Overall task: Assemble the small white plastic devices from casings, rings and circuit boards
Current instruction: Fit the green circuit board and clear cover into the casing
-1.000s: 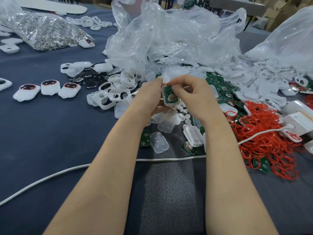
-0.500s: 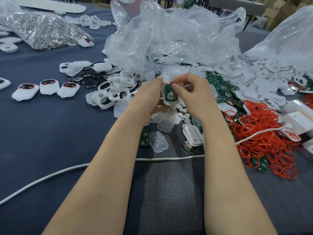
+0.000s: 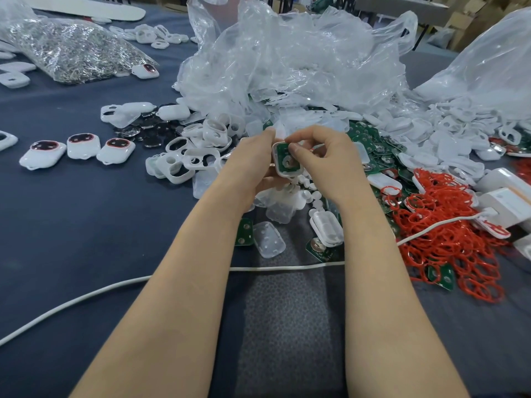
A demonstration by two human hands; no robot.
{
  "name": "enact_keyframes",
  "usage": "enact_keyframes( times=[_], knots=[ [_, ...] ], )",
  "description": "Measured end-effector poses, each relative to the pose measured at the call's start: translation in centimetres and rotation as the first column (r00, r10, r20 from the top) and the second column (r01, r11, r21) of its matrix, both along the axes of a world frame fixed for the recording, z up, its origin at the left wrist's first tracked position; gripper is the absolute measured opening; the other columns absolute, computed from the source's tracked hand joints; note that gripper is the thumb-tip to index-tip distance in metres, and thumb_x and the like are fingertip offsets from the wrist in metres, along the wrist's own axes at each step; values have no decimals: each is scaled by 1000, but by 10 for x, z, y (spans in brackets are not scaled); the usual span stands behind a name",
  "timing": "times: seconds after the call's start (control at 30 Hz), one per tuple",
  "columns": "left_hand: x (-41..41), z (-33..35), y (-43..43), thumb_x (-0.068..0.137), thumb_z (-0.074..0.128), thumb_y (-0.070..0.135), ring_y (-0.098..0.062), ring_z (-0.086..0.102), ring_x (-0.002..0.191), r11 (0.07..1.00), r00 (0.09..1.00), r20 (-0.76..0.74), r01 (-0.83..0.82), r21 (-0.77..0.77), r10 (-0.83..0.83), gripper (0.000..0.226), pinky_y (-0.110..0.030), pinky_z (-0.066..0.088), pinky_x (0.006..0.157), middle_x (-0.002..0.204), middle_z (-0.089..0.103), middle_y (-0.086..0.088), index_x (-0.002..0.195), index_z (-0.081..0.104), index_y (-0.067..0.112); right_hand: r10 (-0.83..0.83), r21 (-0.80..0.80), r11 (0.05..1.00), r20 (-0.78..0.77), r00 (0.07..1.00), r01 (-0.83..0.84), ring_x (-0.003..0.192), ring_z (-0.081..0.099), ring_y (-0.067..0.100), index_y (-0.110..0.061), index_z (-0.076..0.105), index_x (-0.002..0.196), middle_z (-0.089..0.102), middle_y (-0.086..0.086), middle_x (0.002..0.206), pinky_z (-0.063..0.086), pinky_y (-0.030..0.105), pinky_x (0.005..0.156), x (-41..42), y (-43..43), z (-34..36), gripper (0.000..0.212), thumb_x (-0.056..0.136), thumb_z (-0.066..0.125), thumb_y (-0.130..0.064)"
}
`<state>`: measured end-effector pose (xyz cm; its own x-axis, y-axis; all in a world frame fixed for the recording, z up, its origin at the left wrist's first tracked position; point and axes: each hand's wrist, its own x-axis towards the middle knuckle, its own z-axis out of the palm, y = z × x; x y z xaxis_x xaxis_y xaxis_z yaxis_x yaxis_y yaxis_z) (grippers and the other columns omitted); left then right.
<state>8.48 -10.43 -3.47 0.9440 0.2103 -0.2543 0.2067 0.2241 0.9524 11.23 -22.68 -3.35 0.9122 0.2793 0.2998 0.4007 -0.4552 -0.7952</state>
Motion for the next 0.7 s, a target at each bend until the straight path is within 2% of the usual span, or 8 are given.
enact_keyframes(
  times=[0.2,0.33,0.43,0.5,0.57,0.7],
  knots=[
    [0,-1,3,101,39,29,-18,70,66,999,999,32,17,-42,-16,32,-28,56,60,82,69,-9,88,63,13,-19,46,999,-5,1000,19,69,48,14,-24,63,101,50,-3,74,44,27,71,-1,1,-1,15,87,65,-17],
    [-1,-5,3,100,47,26,-19,71,73,1000,998,60,28,14,-28,22,-28,57,61,88,70,-10,91,64,15,-41,76,996,-56,998,45,69,49,10,-20,61,105,53,-4,76,43,24,69,0,1,-4,20,87,67,-19],
    [-2,-9,4,95,57,15,-21,71,83,992,992,100,64,106,-74,8,-31,60,70,92,69,-9,91,63,16,-45,75,996,-86,995,52,65,49,8,-19,62,100,53,-5,74,41,22,64,0,0,-4,14,87,66,-19],
    [-3,-9,4,94,59,10,-22,71,86,989,989,111,84,118,-98,8,-33,60,74,94,69,-9,92,62,17,-55,80,995,-97,994,62,64,50,6,-21,63,94,53,-6,72,41,22,63,0,0,-3,8,87,66,-19],
    [-3,-8,4,94,58,7,-23,70,89,991,990,106,85,107,-97,10,-32,60,75,100,68,-10,96,60,17,-59,122,990,-121,991,74,62,51,4,-24,64,88,55,-7,71,42,21,63,0,-1,-3,5,87,67,-20],
    [-2,-7,4,94,57,5,-21,69,86,996,992,112,57,65,-65,13,-28,60,69,101,67,-12,104,57,13,-92,162,980,-156,984,117,58,48,6,-28,63,80,57,-1,71,40,13,52,0,-3,-2,12,90,64,-22]
  ],
)
